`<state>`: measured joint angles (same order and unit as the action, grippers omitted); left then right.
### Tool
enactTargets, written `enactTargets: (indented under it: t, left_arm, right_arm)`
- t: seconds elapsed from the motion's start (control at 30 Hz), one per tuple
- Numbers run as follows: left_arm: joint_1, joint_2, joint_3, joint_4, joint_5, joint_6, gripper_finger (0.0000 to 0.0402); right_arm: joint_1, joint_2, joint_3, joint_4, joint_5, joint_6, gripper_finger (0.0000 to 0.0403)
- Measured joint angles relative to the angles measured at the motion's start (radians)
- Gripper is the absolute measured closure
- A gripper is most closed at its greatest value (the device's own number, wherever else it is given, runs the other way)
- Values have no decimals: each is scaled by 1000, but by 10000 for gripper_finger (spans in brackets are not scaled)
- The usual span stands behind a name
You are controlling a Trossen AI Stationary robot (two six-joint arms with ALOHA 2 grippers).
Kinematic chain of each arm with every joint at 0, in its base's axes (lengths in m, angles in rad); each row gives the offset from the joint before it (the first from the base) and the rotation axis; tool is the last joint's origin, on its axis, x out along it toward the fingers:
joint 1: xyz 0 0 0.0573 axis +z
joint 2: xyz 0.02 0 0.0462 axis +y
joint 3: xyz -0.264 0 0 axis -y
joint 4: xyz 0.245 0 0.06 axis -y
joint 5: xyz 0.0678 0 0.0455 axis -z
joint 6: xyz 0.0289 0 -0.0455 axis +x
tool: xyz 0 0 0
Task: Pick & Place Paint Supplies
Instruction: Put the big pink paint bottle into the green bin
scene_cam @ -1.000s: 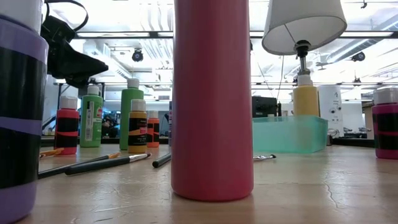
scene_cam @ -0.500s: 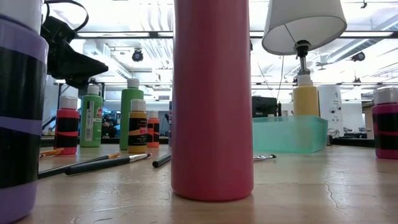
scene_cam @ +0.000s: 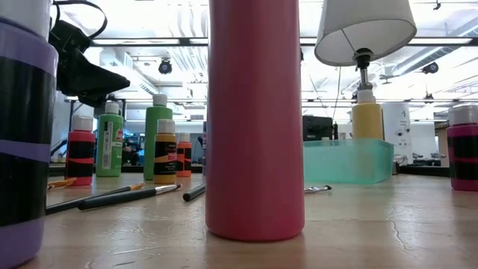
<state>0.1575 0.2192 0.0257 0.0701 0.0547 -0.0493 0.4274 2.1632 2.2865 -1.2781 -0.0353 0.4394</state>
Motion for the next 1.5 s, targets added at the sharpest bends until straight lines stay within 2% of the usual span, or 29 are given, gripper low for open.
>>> enactTargets:
  t: [0.2, 0.77, 1.3, 1.5]
  left_arm:
    - [0, 0, 0, 0, 0, 0, 326]
    - [0, 0, 0, 0, 0, 0, 326]
    - [0, 0, 0, 0, 0, 0, 326]
    - [0, 0, 0, 0, 0, 0, 326]
  right_arm:
    - [2, 0, -3, 16, 2, 17, 131]
    - [27, 0, -91, 115, -3, 19, 168]
    - [35, 0, -181, 187, 4, 62, 141]
    - [35, 0, -198, 216, 3, 76, 165]
